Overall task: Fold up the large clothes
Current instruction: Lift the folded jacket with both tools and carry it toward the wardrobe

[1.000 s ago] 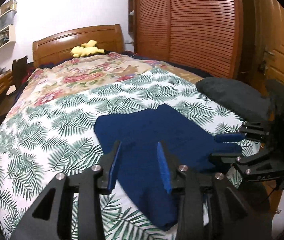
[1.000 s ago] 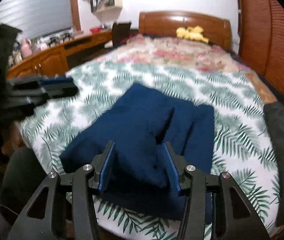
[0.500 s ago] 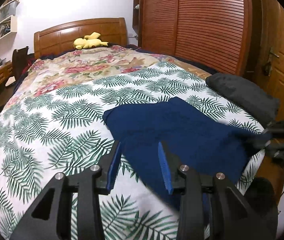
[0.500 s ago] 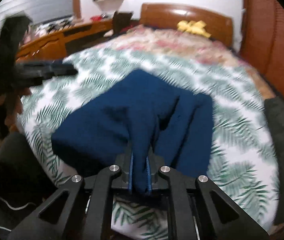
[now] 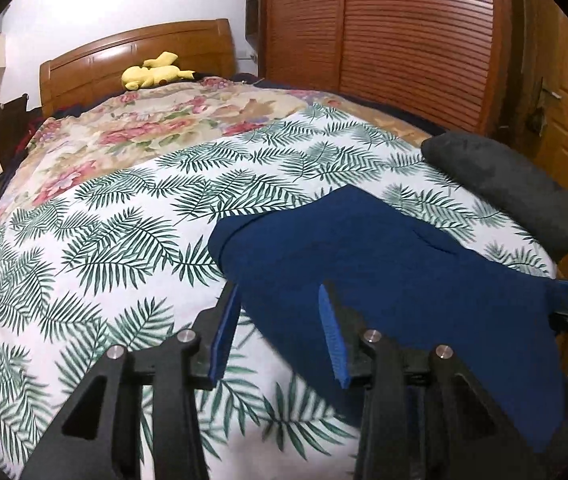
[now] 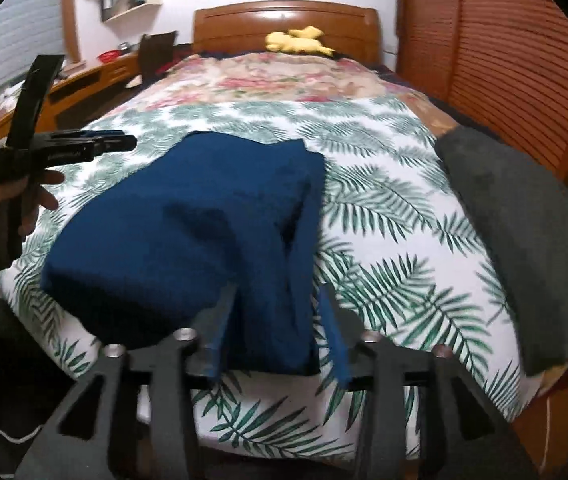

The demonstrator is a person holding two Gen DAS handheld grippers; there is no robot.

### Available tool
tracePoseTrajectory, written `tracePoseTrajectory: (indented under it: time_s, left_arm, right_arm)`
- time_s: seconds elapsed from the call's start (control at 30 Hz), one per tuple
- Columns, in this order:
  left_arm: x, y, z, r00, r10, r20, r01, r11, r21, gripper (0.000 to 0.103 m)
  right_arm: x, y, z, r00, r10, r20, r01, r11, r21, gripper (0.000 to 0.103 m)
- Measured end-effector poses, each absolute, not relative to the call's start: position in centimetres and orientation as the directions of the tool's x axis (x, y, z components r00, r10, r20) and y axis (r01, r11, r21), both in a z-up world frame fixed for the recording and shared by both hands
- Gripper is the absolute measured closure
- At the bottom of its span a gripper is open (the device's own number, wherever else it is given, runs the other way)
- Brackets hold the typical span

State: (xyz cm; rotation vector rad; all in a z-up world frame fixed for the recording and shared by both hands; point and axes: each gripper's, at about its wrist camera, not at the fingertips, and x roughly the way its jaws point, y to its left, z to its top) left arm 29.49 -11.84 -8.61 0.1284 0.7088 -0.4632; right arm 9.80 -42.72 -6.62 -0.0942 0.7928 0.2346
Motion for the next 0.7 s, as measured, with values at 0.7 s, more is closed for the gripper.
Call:
tracePoseTrajectory:
  time_s: [0.7]
  left_arm:
    - [39.3,-13.1,-14.7,0.581,-0.247,-0.775,0.412,0.911,0.018,0.051]
  right_arm:
    - [12.2,-42.7,-11.0,0.589,0.265,-0.764,-0.277,0.954,0.117,0.038]
